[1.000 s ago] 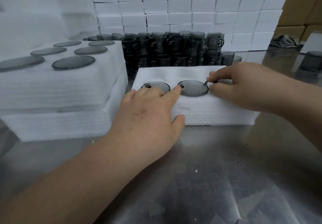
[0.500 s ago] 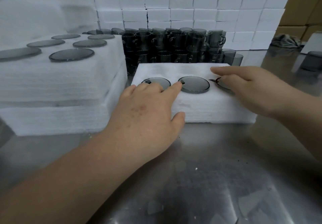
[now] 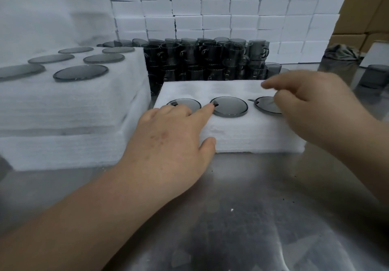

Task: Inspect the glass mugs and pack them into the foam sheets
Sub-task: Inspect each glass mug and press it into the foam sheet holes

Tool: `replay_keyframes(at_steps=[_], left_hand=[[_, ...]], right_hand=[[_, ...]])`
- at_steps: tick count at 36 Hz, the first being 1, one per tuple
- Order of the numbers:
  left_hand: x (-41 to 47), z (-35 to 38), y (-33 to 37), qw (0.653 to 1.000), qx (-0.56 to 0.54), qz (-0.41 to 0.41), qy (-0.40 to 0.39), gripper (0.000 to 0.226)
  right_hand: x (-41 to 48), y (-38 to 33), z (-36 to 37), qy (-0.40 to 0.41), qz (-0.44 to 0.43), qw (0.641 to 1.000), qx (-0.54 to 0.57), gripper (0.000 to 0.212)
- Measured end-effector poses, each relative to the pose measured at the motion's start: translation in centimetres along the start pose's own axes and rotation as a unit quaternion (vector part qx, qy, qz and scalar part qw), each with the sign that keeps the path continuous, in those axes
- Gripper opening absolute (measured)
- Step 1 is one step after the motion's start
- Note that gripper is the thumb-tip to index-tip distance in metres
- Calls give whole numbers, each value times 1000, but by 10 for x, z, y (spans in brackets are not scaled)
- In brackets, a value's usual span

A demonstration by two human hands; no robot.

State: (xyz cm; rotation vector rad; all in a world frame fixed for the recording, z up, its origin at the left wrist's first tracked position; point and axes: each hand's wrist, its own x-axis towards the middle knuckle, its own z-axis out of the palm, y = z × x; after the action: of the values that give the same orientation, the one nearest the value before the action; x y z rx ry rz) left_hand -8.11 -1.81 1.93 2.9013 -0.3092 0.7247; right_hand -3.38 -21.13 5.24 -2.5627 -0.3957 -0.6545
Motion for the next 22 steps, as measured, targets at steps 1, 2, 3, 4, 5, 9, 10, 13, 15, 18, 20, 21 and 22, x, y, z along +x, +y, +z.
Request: replay_keyframes(at_steps=[1, 2, 3, 4, 5, 9, 10, 13, 15, 18, 20, 21, 22], left_hand=[[0, 0, 0, 1000, 0, 0, 1, 66], [0, 1, 0, 1000, -1, 0, 1, 66], [0, 1, 0, 1000, -1, 0, 1, 67], [0, 1, -1, 1000, -1, 1, 2, 67], [0, 1, -1, 1000, -1, 1, 2, 66], [0, 2, -1, 1000, 0, 2, 3, 66], [0, 2, -1, 1000, -1, 2, 2, 67], [0, 2, -1, 1000, -6, 1, 1, 67], [0, 2, -1, 1000, -7, -2, -1, 66], [0, 2, -1, 1000, -8, 0, 0, 67], [0, 2, -1, 1000, -11, 1, 3, 67], [0, 2, -1, 1000, -12, 2, 5, 67], [0, 2, -1, 1000, -13, 2, 6, 67]], right_hand=[[1, -1, 0, 7, -11, 1000, -5, 41], [2, -1, 1, -6, -15, 1000, -13, 43], [3, 0, 2, -39, -7, 999, -21, 44], [4, 2, 3, -83, 10, 996, -27, 43], [6, 4, 4, -121, 28, 992, -22, 42], [11, 11, 2, -165, 53, 984, 35, 40], [12, 13, 1, -184, 52, 981, 41, 41], [16, 17, 1, -231, 41, 971, 45, 41], [18, 20, 2, -244, 38, 968, 55, 41], [19, 25, 3, -248, 37, 965, 80, 40], [17, 28, 4, -232, 35, 967, 100, 38], [15, 29, 5, -210, 44, 970, 116, 36], [14, 28, 6, -178, 57, 974, 131, 34]])
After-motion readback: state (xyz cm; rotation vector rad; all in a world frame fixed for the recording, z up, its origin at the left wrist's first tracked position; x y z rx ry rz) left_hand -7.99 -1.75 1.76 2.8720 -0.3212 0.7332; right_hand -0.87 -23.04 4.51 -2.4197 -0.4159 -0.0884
